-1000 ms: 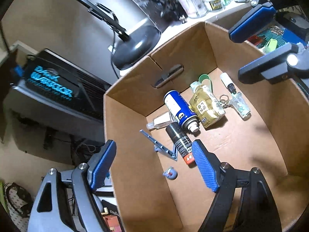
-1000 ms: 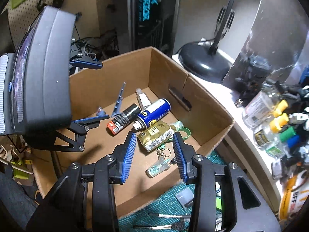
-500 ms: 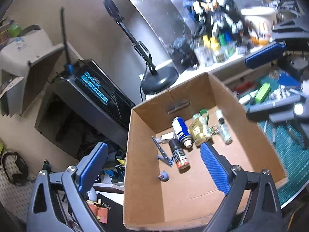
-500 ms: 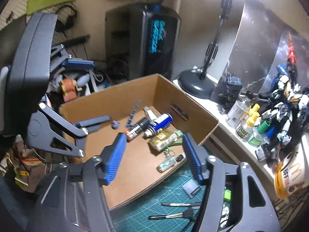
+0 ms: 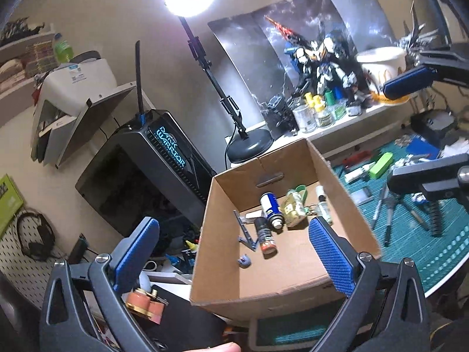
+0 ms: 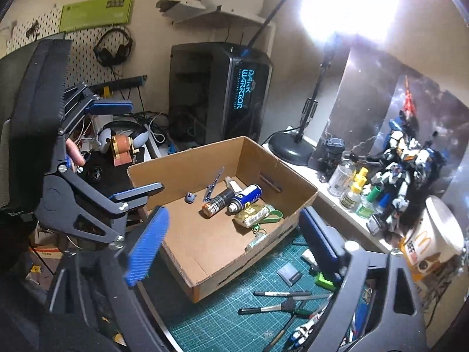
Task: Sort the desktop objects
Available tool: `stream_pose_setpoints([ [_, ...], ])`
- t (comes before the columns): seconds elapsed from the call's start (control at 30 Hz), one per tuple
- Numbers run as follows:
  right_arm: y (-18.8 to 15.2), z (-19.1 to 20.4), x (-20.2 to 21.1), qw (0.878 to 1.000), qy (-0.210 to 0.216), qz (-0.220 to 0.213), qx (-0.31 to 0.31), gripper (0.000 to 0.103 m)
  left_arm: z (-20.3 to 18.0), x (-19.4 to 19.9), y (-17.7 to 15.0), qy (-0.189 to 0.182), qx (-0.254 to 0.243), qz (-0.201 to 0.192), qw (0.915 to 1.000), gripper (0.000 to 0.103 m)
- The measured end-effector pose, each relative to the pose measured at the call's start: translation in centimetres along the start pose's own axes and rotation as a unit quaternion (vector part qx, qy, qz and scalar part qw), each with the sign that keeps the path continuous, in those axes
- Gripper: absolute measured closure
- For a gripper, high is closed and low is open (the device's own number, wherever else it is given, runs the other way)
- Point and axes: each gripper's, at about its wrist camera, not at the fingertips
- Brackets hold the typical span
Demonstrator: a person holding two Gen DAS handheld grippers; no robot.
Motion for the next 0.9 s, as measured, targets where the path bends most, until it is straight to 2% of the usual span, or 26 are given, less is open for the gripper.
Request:
stream_pose_setpoints([
  [0.2, -1.9, 0.5, 2.4, 1.0, -0.006, -0.007, -0.005, 0.004, -0.5, 2.2, -1.7, 0.001, 0.041, -0.01, 0.9991, 0.0],
  [0.4, -4.5, 1.6, 4.8, 0.999, -0.003, -0.028, -0.016, 0.002, -0.7, 4.1, -4.2, 0.011, 0.094, -0.01, 0.9954, 0.0],
  [0.9, -9.7, 3.2, 10.0, 0.998, -0.018, -0.044, -0.046, 0.002, -2.2, 7.7, -7.8, 0.003, 0.141, -0.014, 0.99, 0.0],
])
Point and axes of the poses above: each gripper's, at about its wrist camera, not at the fingertips, and x roughly against the way its jaws point, z to its left, y to its top, and after that the axes turned 15 degrees about -x, right-handed
